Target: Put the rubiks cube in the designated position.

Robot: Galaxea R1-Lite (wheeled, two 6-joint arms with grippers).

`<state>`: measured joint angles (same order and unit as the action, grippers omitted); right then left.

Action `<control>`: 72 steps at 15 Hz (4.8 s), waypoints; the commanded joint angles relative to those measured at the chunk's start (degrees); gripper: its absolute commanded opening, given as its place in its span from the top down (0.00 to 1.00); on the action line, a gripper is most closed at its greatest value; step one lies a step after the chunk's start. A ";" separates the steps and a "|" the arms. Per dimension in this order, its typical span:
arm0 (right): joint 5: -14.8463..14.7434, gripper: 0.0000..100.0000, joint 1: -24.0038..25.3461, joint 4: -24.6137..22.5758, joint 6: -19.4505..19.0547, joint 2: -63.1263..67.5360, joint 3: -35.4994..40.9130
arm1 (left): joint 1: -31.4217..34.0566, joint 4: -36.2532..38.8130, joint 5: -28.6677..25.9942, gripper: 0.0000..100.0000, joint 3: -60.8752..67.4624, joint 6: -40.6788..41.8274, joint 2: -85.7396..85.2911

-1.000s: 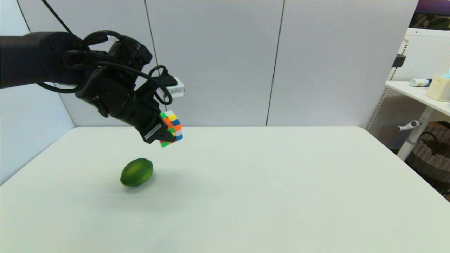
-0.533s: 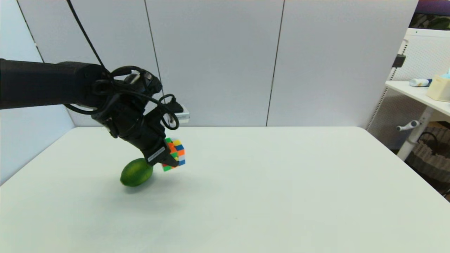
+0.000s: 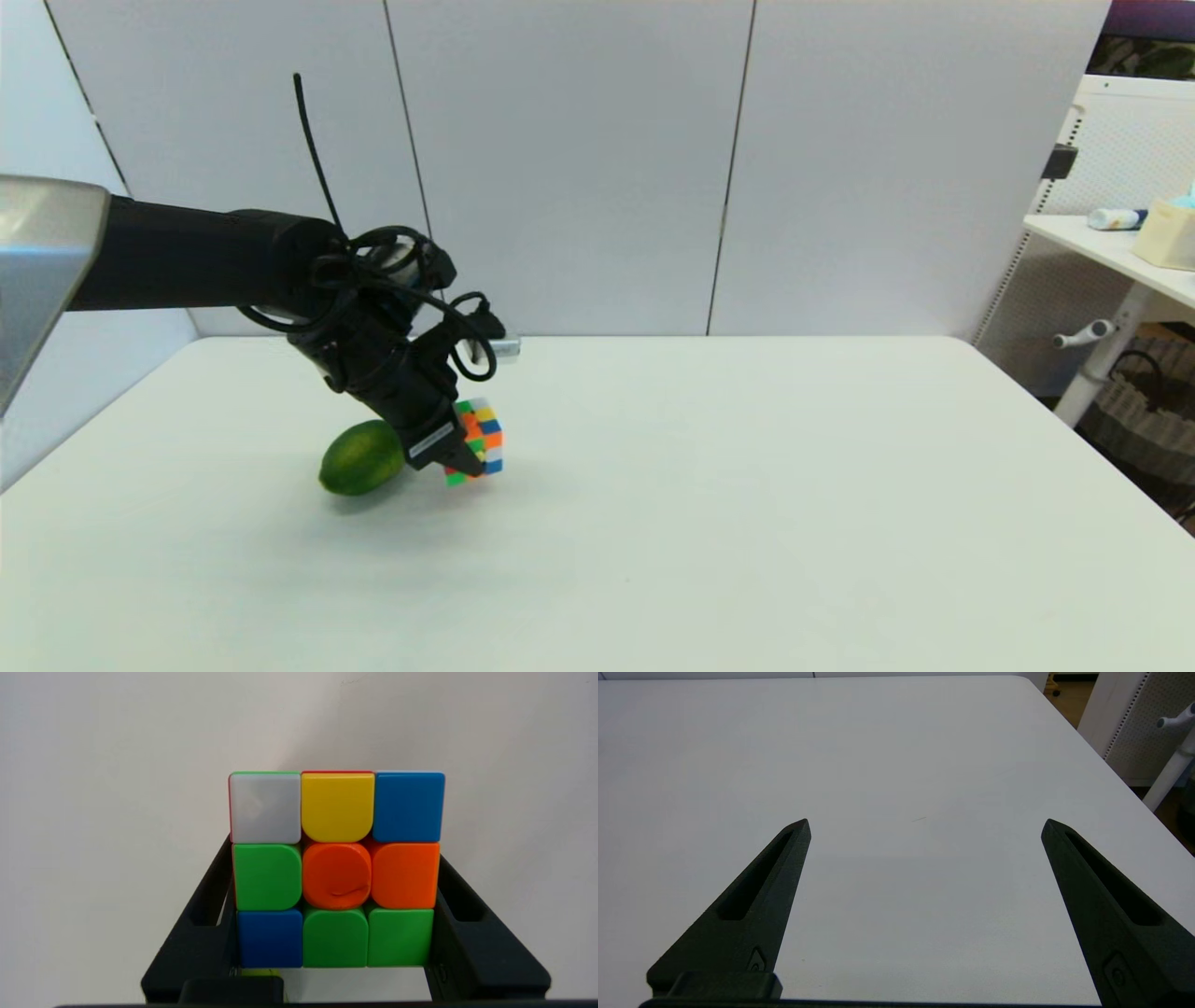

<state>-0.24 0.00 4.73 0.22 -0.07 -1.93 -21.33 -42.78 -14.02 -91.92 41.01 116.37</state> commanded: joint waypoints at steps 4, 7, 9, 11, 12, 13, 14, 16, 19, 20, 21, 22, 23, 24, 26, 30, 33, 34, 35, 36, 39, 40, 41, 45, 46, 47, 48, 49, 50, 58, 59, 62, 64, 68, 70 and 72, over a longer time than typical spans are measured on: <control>-0.02 0.00 0.00 0.02 -0.04 0.07 -0.01 | -0.02 2.00 -1.01 0.00 0.77 0.30 1.31; -0.02 0.00 0.00 0.02 -0.04 0.07 -0.01 | -0.02 2.17 -0.92 0.00 0.95 1.35 1.23; -0.02 0.00 0.00 0.02 0.13 0.07 -0.01 | -0.02 2.35 -0.75 0.00 -0.72 1.18 -1.15; -0.02 0.00 0.00 0.02 0.13 0.07 -0.01 | -0.11 2.79 0.22 0.00 -5.99 0.04 -5.72; -0.02 0.00 0.00 0.02 -0.04 0.07 -0.01 | -0.02 3.84 2.59 0.00 -10.56 -1.81 -9.23; -0.02 0.00 0.00 0.02 0.13 0.07 -0.01 | -0.02 4.81 6.55 0.00 -14.08 -3.83 -11.61; -0.02 0.00 0.00 0.02 -0.04 0.07 -0.01 | -0.02 5.60 10.77 0.00 -16.54 -6.38 -14.24; -0.02 0.00 0.00 0.02 -0.04 0.07 -0.01 | -0.02 6.39 18.77 0.00 -17.42 -16.05 -21.19; -0.02 0.00 0.00 0.02 -0.04 0.07 -0.01 | 0.33 11.22 30.72 0.00 -10.74 -27.12 -31.47; -0.02 0.00 0.00 0.02 0.13 0.07 -0.01 | 0.94 14.56 33.27 0.00 -3.27 -29.23 -36.39; -0.02 0.00 0.00 0.02 -0.04 0.07 -0.01 | 2.17 18.61 33.62 0.00 5.43 -30.90 -41.22; -0.02 0.00 0.00 0.02 -0.04 0.07 -0.01 | 3.14 24.14 33.62 0.00 15.54 -31.60 -46.59; -0.02 0.00 0.00 0.02 -0.04 0.07 -0.01 | 3.58 30.74 33.62 0.00 26.44 -31.69 -51.95; -0.02 0.00 0.00 0.02 0.13 0.07 -0.01 | 4.02 39.09 33.62 0.00 40.24 -31.60 -58.45; -0.02 0.00 0.00 0.02 -0.04 0.07 -0.01 | 4.99 49.54 33.71 0.00 58.87 -31.34 -68.47; -0.02 0.00 0.00 0.02 0.13 0.07 -0.01 | 13.77 51.39 26.06 0.00 77.24 -31.43 -84.91; -0.02 0.00 0.00 0.02 0.13 0.07 -0.01 | 19.49 51.30 20.26 0.00 84.01 -31.43 -92.55; -0.02 0.00 0.00 0.02 -0.04 0.07 -0.01 | 19.58 51.39 19.91 0.00 86.47 -31.43 -95.28; -0.02 0.00 0.00 0.02 -0.04 0.07 -0.01 | 19.49 51.21 19.91 0.00 89.72 -31.43 -100.55; -0.02 0.00 0.00 0.02 0.13 0.07 -0.01 | 19.84 50.51 19.73 0.00 92.00 -31.43 -104.95; -0.02 0.00 0.00 0.02 0.13 0.07 -0.01 | 21.33 40.32 16.83 0.00 89.54 -31.69 -115.14; -0.02 0.00 0.00 0.02 -0.04 0.07 -0.01 | 21.42 39.17 15.95 0.00 89.02 -31.43 -116.11; -0.02 0.00 0.00 0.02 0.13 0.07 -0.01 | 21.33 39.44 12.35 0.00 90.07 -31.43 -116.46; -0.02 0.00 0.00 0.02 0.13 0.07 -0.01 | 21.33 40.32 11.29 0.00 90.60 -30.99 -116.37; -0.02 0.00 0.00 0.02 0.13 0.07 -0.01 | 21.33 41.46 11.21 0.00 90.95 -30.90 -116.37; -0.02 0.00 0.00 0.02 0.13 0.07 -0.01 | 21.33 43.57 11.29 0.00 91.74 -30.90 -116.46; -0.02 0.00 0.00 0.02 0.13 0.07 -0.01 | 21.33 43.83 11.29 0.00 91.92 -30.90 -116.46; -0.02 0.00 0.00 0.02 0.13 0.07 -0.01 | 21.33 43.74 11.29 0.00 91.92 -30.99 -116.46; -0.02 0.00 0.00 0.02 0.13 0.07 -0.01 | 21.33 43.74 11.29 0.00 91.92 -31.34 -116.46; -0.02 0.00 0.00 0.02 0.13 0.07 -0.01 | 21.33 43.48 11.38 0.00 91.92 -31.08 -116.46; -0.02 0.00 0.00 0.02 0.13 0.07 -0.01 | 21.33 43.30 11.47 0.00 91.92 -31.78 -116.37; -0.02 0.00 0.00 0.02 0.13 0.07 -0.01 | 21.33 43.30 11.65 0.00 91.92 -33.01 -116.37; -0.02 0.00 0.00 0.02 0.13 0.07 -0.01 | 21.33 43.30 11.65 0.00 91.92 -33.27 -116.37; -0.02 0.00 0.00 0.02 0.13 0.07 -0.01 | 21.33 43.30 11.73 0.00 91.92 -33.54 -116.37; -0.02 0.00 0.00 0.02 0.13 0.07 -0.01 | 21.33 43.30 11.73 0.00 91.92 -33.54 -116.37; -0.02 0.00 0.00 0.02 -0.04 0.07 -0.01 | 21.33 43.30 11.73 0.00 91.92 -33.45 -116.46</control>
<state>-0.27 0.00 4.73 0.22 -0.07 -1.93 0.00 0.49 -2.28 0.00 7.50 -0.16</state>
